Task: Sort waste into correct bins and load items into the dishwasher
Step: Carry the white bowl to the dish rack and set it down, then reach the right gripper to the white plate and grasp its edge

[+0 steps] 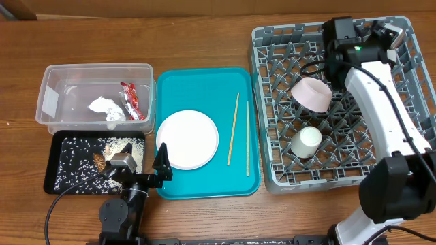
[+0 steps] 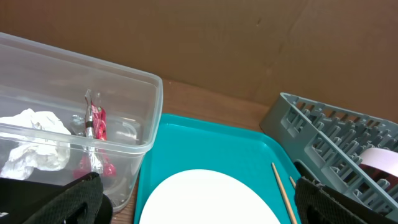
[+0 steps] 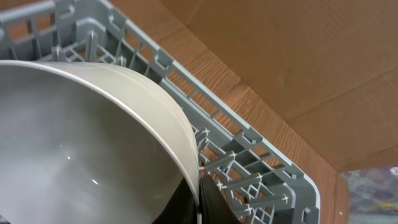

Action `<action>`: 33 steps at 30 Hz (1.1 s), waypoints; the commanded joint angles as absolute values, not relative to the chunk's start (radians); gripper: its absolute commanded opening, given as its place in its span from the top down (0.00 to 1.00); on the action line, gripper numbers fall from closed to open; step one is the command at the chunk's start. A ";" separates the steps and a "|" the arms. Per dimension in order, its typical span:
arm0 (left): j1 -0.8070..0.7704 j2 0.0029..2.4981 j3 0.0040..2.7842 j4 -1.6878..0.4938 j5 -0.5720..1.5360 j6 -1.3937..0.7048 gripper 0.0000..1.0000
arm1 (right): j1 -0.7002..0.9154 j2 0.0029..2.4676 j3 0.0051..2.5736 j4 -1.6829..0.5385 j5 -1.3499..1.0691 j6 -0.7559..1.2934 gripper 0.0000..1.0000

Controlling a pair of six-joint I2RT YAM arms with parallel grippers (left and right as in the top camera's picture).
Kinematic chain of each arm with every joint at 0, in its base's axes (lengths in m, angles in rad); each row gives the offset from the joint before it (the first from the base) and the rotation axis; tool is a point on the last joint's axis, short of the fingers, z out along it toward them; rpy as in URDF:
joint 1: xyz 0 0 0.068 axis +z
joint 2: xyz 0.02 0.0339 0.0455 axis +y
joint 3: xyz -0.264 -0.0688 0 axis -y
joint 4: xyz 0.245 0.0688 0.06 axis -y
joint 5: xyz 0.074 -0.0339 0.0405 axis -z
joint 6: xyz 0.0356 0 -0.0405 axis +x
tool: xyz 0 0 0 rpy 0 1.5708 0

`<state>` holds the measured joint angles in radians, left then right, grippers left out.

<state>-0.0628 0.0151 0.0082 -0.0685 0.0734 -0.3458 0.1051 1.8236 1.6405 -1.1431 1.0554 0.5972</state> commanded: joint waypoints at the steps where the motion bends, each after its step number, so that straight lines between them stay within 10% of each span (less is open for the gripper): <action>1: -0.053 0.006 0.005 -0.072 0.068 -0.363 0.00 | 0.111 1.854 1.621 -1.152 1.088 0.598 0.96; 29: -0.053 0.006 0.005 -0.072 0.068 -0.363 0.00 | 0.272 1.928 1.497 -1.259 1.015 0.659 0.96; 33: -0.053 0.006 0.005 -0.072 0.068 -0.363 0.00 | 0.326 1.925 1.509 -1.280 1.015 0.659 0.66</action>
<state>-0.0628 0.0151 0.0082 -0.0681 0.0734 -0.3462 0.2649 1.9106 1.5108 -1.2690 1.0557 0.6594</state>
